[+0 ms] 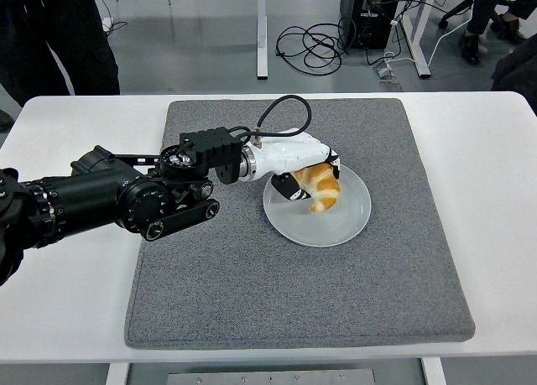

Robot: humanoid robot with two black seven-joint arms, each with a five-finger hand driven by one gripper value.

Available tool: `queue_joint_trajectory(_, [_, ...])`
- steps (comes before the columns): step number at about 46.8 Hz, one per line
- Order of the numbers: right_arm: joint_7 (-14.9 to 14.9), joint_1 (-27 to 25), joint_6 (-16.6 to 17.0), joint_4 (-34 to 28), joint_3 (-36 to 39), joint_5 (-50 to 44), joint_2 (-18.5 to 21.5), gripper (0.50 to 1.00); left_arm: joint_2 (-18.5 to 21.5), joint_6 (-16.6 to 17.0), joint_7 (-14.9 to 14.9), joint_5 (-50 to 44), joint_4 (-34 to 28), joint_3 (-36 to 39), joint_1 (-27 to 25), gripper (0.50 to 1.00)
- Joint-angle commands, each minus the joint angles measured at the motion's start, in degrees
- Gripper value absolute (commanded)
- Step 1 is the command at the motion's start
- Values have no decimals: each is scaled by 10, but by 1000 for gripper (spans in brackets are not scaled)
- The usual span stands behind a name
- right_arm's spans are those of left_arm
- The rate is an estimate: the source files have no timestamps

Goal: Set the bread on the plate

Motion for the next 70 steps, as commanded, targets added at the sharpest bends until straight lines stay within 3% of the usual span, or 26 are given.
queue_joint_trajectory(1, [0, 0, 0, 0, 0, 0, 0, 1000, 0, 2, 3, 1, 0, 2, 4, 500])
queue_joint_trajectory(39, [0, 0, 0, 0, 0, 0, 0, 1000, 0, 2, 4, -2, 0, 12, 27, 500])
queue_joint_trajectory(40, [0, 1, 0, 0, 0, 0, 0, 1000, 0, 2, 4, -3, 0, 12, 27, 570])
queue_joint_trajectory(41, [0, 0, 0, 0, 0, 1, 0, 1000, 0, 2, 4, -3, 0, 12, 27, 671])
queue_joint_trajectory(42, [0, 0, 0, 0, 1, 0, 0, 1000, 0, 2, 4, -4, 0, 12, 27, 714])
queue_joint_trajectory(45, [0, 0, 0, 0, 0, 0, 0, 1000, 0, 2, 2, -6, 0, 12, 27, 788])
queue_joint_trajectory(55, [0, 0, 0, 0, 0, 0, 0, 1000, 0, -2, -3, -13, 0, 9, 29, 957])
queue_joint_trajectory(70, [0, 0, 0, 0, 0, 0, 0, 1000, 0, -5, -3, -42, -32, 9, 22, 974])
